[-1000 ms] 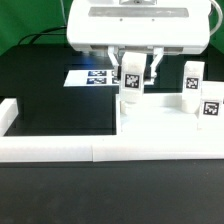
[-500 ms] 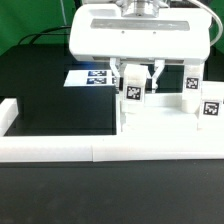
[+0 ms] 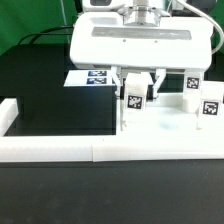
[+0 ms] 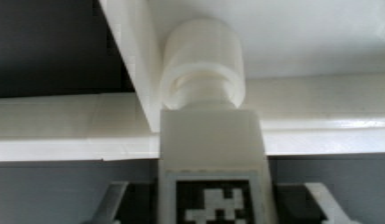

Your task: Assemble square table

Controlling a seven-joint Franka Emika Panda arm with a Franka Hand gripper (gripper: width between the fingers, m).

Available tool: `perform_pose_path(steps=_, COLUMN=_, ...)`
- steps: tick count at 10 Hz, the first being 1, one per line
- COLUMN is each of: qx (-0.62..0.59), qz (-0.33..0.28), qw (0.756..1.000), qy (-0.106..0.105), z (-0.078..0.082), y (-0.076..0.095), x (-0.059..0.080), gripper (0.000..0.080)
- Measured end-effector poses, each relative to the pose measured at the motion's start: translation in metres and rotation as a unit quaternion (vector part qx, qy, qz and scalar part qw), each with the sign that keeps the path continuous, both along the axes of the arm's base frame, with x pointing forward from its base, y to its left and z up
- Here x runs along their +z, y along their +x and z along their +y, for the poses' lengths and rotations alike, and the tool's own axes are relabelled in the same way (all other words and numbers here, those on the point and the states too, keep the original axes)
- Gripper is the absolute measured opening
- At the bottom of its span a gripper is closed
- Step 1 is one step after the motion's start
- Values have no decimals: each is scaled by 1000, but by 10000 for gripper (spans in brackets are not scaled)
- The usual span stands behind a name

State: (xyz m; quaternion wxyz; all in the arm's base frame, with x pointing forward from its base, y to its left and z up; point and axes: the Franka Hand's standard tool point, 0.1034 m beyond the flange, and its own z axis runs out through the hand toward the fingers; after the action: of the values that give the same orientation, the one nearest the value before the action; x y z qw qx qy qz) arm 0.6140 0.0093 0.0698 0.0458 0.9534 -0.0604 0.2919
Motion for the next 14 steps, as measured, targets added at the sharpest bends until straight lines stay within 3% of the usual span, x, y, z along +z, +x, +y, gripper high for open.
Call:
perform_pose_path(steps=4, qx=1, qz=1, qw=1000, qy=-3, z=-2, y=-1, x=-4, gripper=287)
perform_pose_path(steps=5, qx=2, qz=2, qw=1000, qy=-3, z=-2, y=-1, x=-4, gripper=380)
perform_pose_path(steps=6, qx=3, qz=2, qw=1000, qy=-4, z=-2, y=-1, x=-4, gripper=380)
perform_pose_path(steps=7, qx=3, qz=2, qw=1000, qy=-4, z=-2, y=-1, x=-4, gripper=568)
perform_pose_path(steps=8, qx=4, qz=3, qw=1000, qy=-5, z=-2, y=-1, x=-4, gripper=568)
perform_pose_path(steps=9, qx=5, qz=3, qw=1000, qy=-5, z=-2, y=-1, x=-4, gripper=637)
perform_pose_path(steps=14, qx=9, qz=4, qw=1000, qy=-8, z=-2, y=-2, x=-4, gripper=648)
